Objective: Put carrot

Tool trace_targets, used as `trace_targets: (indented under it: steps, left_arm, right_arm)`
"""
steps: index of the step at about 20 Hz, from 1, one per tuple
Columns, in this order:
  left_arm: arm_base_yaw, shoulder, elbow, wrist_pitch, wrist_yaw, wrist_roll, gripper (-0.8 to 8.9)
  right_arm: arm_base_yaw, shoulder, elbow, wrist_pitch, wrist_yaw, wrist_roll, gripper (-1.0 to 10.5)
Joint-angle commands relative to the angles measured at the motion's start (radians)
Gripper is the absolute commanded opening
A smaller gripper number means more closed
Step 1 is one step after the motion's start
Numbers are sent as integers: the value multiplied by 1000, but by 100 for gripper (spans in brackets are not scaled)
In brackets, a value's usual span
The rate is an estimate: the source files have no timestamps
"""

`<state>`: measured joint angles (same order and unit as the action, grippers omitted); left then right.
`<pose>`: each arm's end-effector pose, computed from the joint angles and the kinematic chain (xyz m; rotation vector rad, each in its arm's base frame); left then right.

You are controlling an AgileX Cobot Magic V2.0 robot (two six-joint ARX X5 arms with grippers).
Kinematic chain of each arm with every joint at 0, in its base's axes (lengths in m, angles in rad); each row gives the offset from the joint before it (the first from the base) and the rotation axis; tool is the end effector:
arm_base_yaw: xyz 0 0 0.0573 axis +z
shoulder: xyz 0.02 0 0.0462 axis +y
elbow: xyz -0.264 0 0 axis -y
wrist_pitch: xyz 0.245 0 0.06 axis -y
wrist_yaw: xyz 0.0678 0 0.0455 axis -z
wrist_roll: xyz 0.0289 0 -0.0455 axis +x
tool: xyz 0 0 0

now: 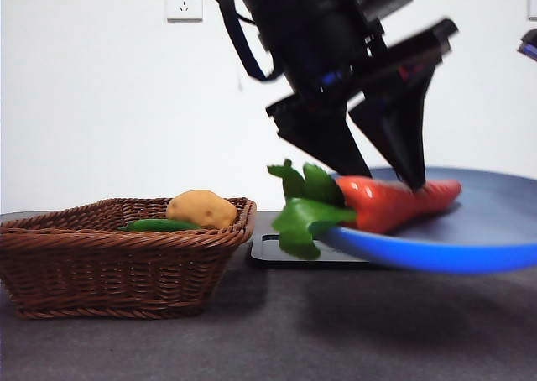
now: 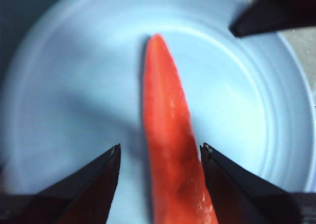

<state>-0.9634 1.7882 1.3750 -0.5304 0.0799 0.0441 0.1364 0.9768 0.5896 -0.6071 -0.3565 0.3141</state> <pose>0.2162 -0.3151 0.2396 0.4587 0.8704 -0.9830 0.1705 0.0336 0.2058 0.3921 1.0631 0.2917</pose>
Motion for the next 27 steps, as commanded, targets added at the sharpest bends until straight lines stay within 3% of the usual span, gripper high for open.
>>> trace_targets:
  steps: [1,6,13,18,23,27]
  left_arm:
    - [-11,-47,59,-12,-2,4,284]
    - [-10,-205,122,-101,-3,5,284]
    - [-10,-435,124,-272,-2,4,283]
    - [-10,-484,124,-395,-2,-16,283]
    - [-10,-484,124,-405,-2,-18,283]
    - [-10,-483,124,-403,-2,-18,283]
  right_arm:
    - [1,45,12,-16,-2,4,3]
    - [0,235,101,-15,-3,-4,3]
    - [-31,646,490,-7,-5,-43,3]
    - [-32,894,739,-8,-5,-42,3]
    - [-33,976,803,10,-3,-43,7]
    - [-43,976,803,19,-1,-43,108]
